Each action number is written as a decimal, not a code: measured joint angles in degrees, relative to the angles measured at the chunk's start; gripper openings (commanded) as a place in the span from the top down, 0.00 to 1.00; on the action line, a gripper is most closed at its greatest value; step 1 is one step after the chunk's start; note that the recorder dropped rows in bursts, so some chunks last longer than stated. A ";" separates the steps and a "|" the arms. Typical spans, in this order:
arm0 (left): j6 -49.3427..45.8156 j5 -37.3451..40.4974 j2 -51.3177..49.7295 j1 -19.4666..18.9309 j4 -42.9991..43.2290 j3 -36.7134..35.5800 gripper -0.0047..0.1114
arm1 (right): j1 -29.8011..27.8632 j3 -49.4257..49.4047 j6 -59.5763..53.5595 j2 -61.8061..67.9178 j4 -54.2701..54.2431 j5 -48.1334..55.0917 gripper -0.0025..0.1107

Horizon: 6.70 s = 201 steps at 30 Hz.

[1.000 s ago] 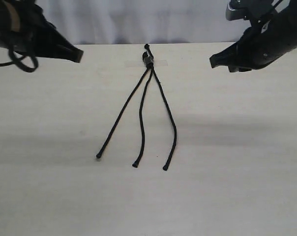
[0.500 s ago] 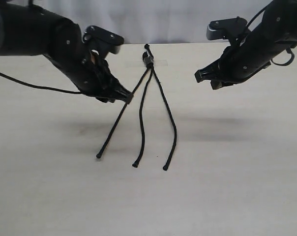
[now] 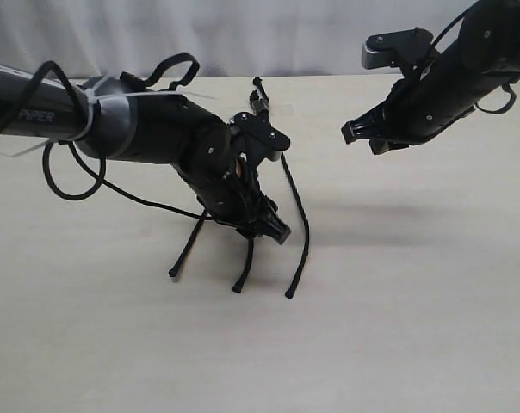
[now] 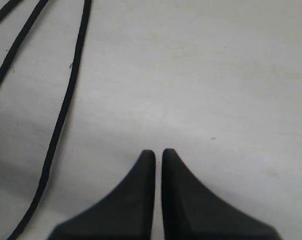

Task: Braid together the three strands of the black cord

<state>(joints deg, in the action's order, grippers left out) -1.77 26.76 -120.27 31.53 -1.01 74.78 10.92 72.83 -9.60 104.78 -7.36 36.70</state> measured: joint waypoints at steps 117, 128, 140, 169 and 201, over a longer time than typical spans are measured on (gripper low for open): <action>-4.33 -11.46 39.36 -26.67 3.73 -14.54 0.96 | 29.02 34.20 13.17 26.21 12.15 28.69 0.94; -4.33 -11.46 39.36 -26.57 3.46 -14.54 0.96 | 13.47 27.82 13.65 17.64 15.77 27.15 0.94; -4.33 -11.46 39.36 -26.57 2.68 -14.54 0.96 | 12.41 12.77 11.94 18.74 8.98 14.48 0.94; -4.33 -11.36 39.36 -26.29 1.74 -14.54 0.96 | 8.14 17.80 14.56 1.06 15.67 16.94 0.94; -4.33 -10.88 39.36 -26.29 1.01 -14.54 0.96 | 4.82 12.96 -7.71 13.88 -8.85 7.55 0.62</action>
<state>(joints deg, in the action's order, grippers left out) -6.09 15.88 -80.91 5.24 0.00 60.23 15.74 85.78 -17.31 118.66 -16.21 44.25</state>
